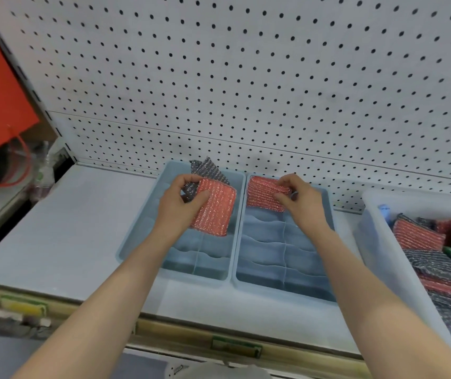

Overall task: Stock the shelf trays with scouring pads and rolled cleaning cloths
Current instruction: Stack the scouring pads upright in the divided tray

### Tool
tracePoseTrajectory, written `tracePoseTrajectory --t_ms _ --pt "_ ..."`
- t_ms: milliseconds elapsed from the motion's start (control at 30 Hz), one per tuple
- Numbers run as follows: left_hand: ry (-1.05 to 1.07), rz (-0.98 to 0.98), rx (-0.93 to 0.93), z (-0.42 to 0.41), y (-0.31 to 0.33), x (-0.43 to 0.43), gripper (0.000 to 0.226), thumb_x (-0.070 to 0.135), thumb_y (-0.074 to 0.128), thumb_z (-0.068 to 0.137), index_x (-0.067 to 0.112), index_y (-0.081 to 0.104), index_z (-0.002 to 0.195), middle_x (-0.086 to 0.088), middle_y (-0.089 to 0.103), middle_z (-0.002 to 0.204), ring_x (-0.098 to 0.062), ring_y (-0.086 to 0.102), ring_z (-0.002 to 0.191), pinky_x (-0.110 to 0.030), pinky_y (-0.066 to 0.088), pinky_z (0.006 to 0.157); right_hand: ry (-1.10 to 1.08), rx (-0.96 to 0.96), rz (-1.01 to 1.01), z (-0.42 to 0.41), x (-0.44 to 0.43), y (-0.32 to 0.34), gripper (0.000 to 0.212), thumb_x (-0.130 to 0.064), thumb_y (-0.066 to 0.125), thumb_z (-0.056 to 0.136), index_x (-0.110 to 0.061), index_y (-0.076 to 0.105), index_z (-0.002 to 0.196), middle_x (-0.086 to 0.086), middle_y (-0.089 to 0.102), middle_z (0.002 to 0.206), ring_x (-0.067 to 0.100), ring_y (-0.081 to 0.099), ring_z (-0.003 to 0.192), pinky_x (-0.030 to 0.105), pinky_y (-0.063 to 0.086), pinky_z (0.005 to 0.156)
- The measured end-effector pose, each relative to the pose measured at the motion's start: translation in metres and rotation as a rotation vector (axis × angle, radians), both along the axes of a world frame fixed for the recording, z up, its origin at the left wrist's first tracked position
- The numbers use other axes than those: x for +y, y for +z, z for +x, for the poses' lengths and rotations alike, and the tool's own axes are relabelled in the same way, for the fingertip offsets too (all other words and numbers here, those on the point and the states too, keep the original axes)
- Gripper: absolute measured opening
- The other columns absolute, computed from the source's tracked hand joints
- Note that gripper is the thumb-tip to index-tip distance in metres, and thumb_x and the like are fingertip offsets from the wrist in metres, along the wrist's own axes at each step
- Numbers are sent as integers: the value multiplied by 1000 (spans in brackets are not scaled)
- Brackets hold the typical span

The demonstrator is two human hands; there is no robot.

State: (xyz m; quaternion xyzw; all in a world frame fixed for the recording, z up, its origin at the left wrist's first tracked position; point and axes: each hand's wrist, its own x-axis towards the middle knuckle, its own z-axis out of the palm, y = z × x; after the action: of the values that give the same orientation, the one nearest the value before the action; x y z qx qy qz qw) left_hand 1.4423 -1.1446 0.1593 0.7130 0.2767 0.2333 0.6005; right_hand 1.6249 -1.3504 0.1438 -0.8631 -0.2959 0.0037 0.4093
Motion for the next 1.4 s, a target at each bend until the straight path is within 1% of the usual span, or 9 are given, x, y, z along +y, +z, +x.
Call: tracePoseTrajectory --t_ms 233,400,567,667,833,1000,1133,1267,1400 --pt "-12 -24 -8 1 2 0 28 23 71 87 28 58 111 1 64 104 -16 64 78 -32 56 61 37 -239 -377 4 3 -31 23 -10 73 81 -13 66 102 8 67 97 31 58 94 33 45 70" --pt "-30 -27 -16 5 4 -4 29 22 71 87 27 57 112 4 63 102 -17 64 80 -34 58 65 -21 -313 -206 -5 19 -12 17 -23 68 89 -13 71 101 6 63 98 24 54 93 30 43 71" --pt "-37 -20 -50 12 2 -10 29 24 74 85 32 58 108 6 64 104 -24 66 88 -38 59 71 154 246 49 -43 42 34 18 -40 64 91 -23 64 95 -11 67 80 -1 59 70 16 46 65" --pt "-33 -19 -82 16 2 -17 28 24 73 85 30 59 109 11 64 105 -22 66 92 -38 59 74 268 659 131 -52 45 33 33 -24 77 82 -17 53 104 -5 72 90 3 66 74 21 51 64" --pt "11 -51 -146 19 3 -17 15 16 60 95 30 61 100 8 65 102 -19 66 91 -35 58 82 159 790 267 -45 26 36 46 -7 78 79 -12 51 116 4 72 99 15 69 82 25 56 70" --pt "22 -17 -112 14 -5 -9 36 0 53 93 36 57 95 7 63 100 -33 65 93 -41 59 83 -128 477 328 -16 -5 38 34 -6 71 85 -19 52 110 5 69 96 15 65 79 27 54 72" --pt "29 -40 -154 10 -8 -10 37 -2 53 92 28 49 113 1 58 119 -24 65 100 -34 60 77 -76 98 19 -11 -14 30 34 -5 64 87 -20 59 117 -4 63 90 4 56 70 6 40 62" --pt "44 -58 -143 7 -10 -9 37 0 55 92 22 48 121 -2 55 126 -23 65 103 -36 59 80 27 -102 -280 -15 -3 12 36 -9 63 88 -21 55 121 4 65 105 23 61 92 34 50 75" --pt "29 -57 -131 3 -9 -6 34 2 57 92 24 51 117 -1 58 121 -24 65 102 -42 59 83 43 -287 -401 -17 13 4 36 -8 60 88 -19 62 122 8 66 108 29 55 105 38 47 77"
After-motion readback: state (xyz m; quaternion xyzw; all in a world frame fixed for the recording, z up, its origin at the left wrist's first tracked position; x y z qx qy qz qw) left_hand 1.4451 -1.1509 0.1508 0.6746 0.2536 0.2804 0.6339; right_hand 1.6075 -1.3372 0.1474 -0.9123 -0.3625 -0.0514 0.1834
